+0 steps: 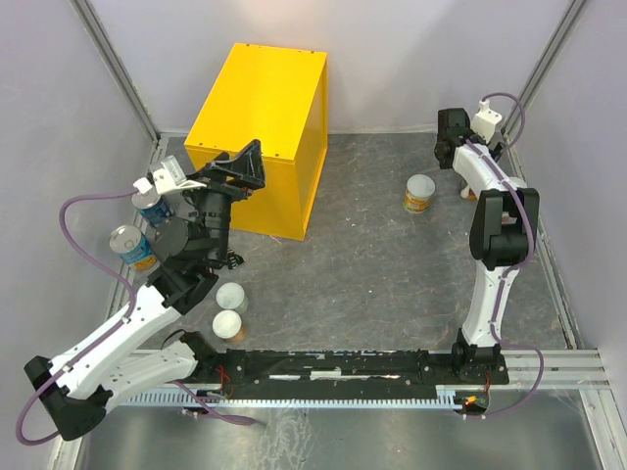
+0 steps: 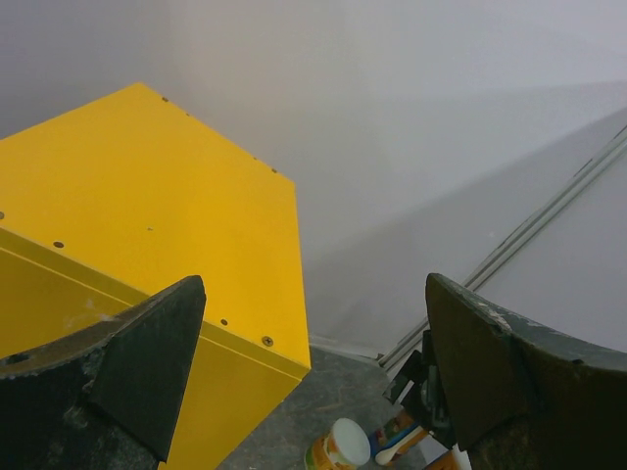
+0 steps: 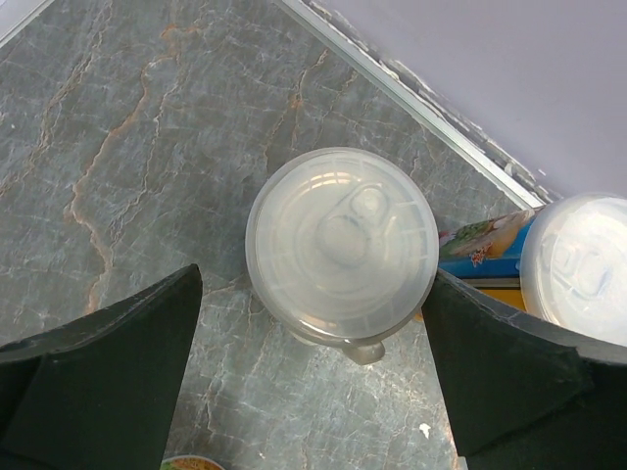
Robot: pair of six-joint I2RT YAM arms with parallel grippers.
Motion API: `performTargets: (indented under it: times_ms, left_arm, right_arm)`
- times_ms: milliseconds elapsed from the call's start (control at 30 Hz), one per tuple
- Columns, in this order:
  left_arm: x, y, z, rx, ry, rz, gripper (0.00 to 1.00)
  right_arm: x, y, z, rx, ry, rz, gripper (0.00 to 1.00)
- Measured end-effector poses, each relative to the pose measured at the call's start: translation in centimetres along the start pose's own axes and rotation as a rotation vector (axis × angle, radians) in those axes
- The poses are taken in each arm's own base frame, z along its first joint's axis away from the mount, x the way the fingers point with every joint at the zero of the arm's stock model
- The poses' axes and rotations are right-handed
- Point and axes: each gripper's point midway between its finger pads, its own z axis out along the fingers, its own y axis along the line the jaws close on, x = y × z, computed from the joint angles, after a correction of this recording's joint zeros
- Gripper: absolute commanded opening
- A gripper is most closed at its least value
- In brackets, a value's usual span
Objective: Place and organize the canned foods onto the counter
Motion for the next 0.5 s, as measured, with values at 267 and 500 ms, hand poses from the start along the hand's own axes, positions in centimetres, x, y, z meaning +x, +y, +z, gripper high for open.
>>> performTargets:
  times_ms: [267, 500]
  left_arm:
    - [0.7, 1.3, -0.8, -0.025, 0.016, 0.034, 0.99]
    - [0.3, 2.0, -1.1, -0.039, 0.007, 0.06, 0.99]
  right_arm:
    - [-0.2, -0.2, 0.5, 0.061, -0.01, 0.019, 1.0]
    - [-0.6, -0.3, 1.0, 0.107, -0.025, 0.024, 1.0]
